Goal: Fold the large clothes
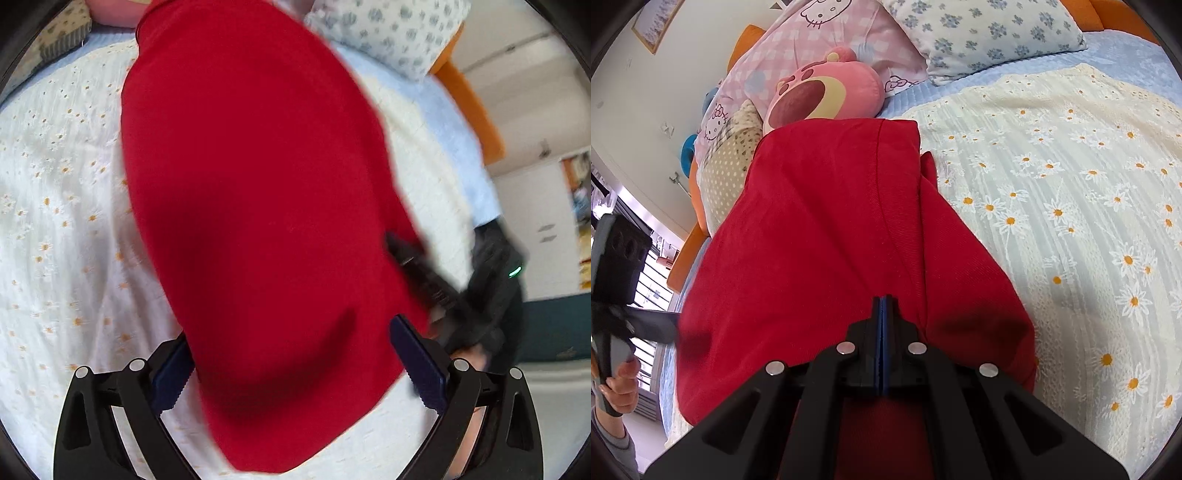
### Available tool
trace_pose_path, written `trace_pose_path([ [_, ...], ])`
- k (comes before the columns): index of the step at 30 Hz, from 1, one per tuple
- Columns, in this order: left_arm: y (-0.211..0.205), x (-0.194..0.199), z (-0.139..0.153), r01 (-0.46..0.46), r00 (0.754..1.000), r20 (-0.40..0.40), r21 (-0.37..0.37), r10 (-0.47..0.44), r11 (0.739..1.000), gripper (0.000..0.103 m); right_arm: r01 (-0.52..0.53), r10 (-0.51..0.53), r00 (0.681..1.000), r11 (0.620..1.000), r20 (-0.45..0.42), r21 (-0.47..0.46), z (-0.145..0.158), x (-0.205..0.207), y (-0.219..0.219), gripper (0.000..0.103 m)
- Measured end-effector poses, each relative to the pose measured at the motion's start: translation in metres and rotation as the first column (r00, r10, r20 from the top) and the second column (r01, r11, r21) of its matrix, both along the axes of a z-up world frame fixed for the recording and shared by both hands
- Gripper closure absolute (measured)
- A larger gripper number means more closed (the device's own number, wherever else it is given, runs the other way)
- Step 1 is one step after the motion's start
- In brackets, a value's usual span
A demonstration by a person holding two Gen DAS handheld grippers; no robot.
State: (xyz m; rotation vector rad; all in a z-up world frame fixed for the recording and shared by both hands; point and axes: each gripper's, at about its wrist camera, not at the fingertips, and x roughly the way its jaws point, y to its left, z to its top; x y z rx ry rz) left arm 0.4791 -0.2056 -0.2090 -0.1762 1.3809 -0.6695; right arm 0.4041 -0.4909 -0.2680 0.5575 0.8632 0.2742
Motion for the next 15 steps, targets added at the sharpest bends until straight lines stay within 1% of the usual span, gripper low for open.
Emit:
trace_pose_path([
  [1,0.000,-0.001,0.005,0.002,1.000,0.013,-0.043,-0.001,0.999,0.004,0.000,0.000,1.000,1.000,0.000,0.004,0.000,0.000,0.000,0.103],
  [2,0.001,0.000,0.008,0.006,0.999,0.034,-0.064,-0.004,0.998,0.004,0.002,-0.002,1.000,1.000,0.000,0.008,0.000,-0.001,0.000,0.103],
  [3,0.000,0.001,0.007,0.007,0.999,0.043,-0.053,-0.005,0.999,0.004,0.002,-0.002,1.000,1.000,-0.001,0.012,-0.001,-0.001,0.000,0.103],
  [5,0.003,0.006,-0.004,0.003,1.000,0.030,-0.008,-0.003,1.000,0.004,0.002,-0.002,1.000,1.000,0.000,0.007,0.000,-0.001,0.000,0.103],
  [6,0.007,0.009,-0.012,-0.008,0.999,0.035,0.036,0.007,0.999,0.005,0.002,-0.002,1.000,1.000,0.000,0.000,0.000,-0.001,0.000,0.103],
  [8,0.013,0.011,-0.022,-0.029,0.997,0.071,0.110,0.021,0.994,0.005,0.002,-0.002,1.000,1.000,0.002,-0.005,0.001,-0.001,0.001,0.103],
  [9,0.018,0.013,-0.028,-0.034,0.997,0.079,0.115,0.025,0.993,0.004,0.001,-0.001,1.000,1.000,0.003,-0.003,0.000,-0.001,0.001,0.103],
  [10,0.023,0.014,-0.034,-0.042,0.998,0.053,0.075,0.038,0.996,0.005,0.001,-0.001,1.000,1.000,0.004,-0.004,0.000,-0.001,0.001,0.103],
  [12,0.026,0.015,-0.040,-0.063,0.997,0.034,0.020,0.062,0.998,0.005,0.002,-0.002,1.000,1.000,0.006,-0.004,0.000,-0.002,0.001,0.103],
  [14,0.018,0.015,-0.042,-0.070,0.997,0.043,0.000,0.070,0.998,0.005,0.002,-0.002,1.000,1.000,0.004,-0.006,0.000,-0.001,0.001,0.103],
  [15,0.012,0.015,-0.038,-0.077,0.995,0.067,0.001,0.076,0.997,0.005,0.002,-0.002,1.000,1.000,0.005,-0.006,0.000,-0.002,0.001,0.103],
])
